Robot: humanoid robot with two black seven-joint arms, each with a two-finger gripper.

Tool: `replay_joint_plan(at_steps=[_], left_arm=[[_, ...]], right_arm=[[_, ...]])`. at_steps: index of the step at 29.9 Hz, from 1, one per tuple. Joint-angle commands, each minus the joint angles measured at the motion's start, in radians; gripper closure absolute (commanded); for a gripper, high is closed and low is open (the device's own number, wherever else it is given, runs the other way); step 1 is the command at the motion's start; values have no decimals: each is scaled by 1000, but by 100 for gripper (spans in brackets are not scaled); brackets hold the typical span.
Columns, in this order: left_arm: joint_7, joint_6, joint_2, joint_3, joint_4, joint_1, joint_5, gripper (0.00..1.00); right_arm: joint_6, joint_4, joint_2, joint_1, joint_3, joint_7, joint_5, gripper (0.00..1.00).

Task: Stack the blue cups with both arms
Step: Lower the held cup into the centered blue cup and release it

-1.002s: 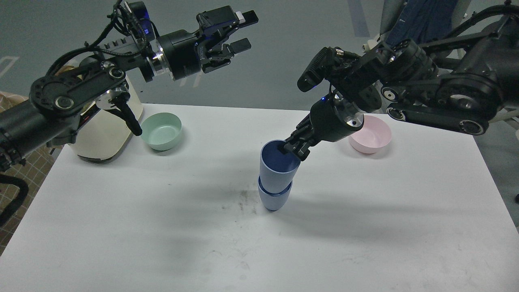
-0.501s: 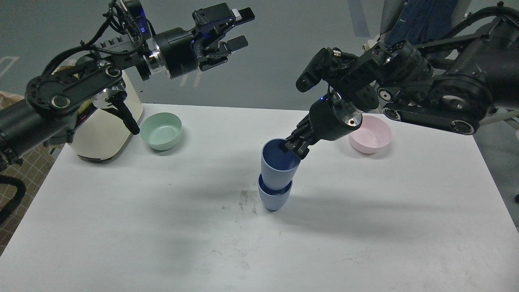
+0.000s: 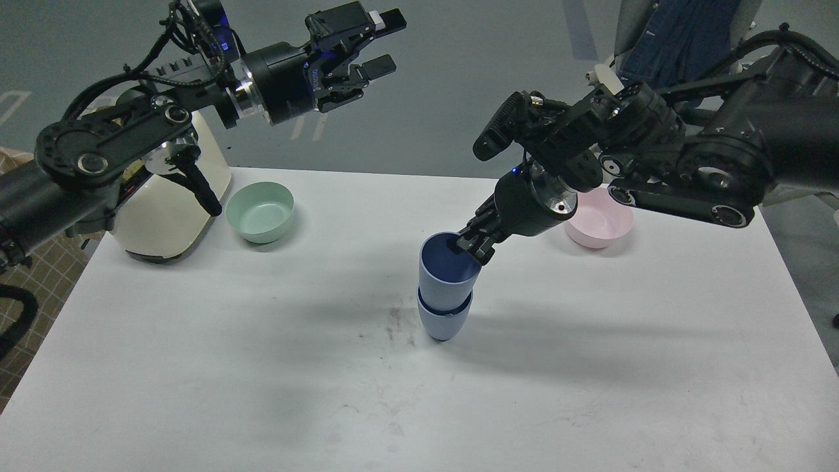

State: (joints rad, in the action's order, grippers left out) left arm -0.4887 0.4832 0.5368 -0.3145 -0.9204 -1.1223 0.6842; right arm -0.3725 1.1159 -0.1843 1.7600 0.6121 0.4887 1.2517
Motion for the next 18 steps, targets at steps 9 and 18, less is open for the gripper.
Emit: replay_joint_plan(at_steps=[9, 18], left_arm=[[0, 0, 2, 0, 0, 1, 2, 17], [0, 0, 2, -2, 0, -1, 2, 17]], right_arm=[[1, -1, 3, -8, 1, 0, -3, 75], [-2, -2, -3, -1, 1, 0, -32, 55]])
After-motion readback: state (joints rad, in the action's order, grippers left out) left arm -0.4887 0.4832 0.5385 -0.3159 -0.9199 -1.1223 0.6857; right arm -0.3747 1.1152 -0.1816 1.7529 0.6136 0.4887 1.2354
